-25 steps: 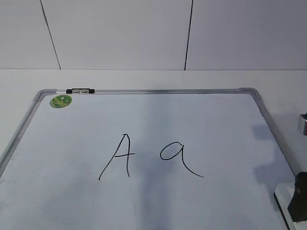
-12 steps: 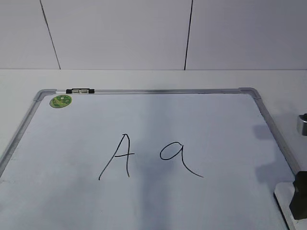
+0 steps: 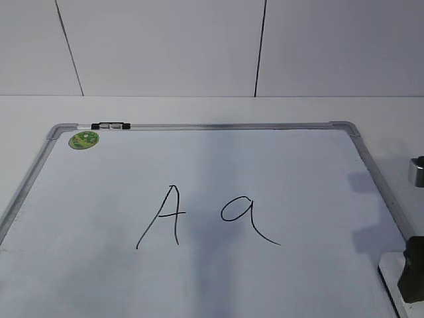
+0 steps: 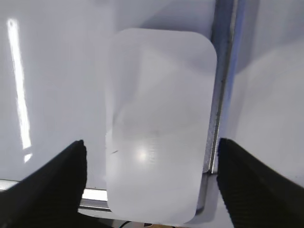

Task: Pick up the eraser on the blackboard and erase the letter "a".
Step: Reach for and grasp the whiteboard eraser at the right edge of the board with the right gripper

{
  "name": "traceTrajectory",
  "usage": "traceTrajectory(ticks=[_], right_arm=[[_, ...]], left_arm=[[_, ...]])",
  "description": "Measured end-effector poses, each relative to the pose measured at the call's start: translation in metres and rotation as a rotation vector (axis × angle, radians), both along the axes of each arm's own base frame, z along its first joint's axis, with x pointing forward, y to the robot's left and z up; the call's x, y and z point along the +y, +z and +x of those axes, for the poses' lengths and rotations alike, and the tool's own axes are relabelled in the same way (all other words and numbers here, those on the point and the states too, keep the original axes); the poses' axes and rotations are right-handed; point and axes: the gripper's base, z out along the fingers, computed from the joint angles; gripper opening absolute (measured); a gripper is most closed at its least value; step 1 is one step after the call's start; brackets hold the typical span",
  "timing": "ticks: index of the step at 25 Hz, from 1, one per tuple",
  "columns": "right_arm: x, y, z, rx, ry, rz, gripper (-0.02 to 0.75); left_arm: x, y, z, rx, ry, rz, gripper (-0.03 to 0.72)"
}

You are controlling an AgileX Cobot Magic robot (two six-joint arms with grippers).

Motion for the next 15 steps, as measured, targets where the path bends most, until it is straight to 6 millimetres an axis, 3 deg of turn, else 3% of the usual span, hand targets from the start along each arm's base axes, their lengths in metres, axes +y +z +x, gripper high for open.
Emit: traceTrajectory(ticks=[15], right_arm=[[0.0016, 0.0001, 0.0004, -0.003, -0.017, 0.019, 0.653]], left_arm=[[0.0, 0.0, 0.0, 0.0, 0.0, 0.0, 0.253]])
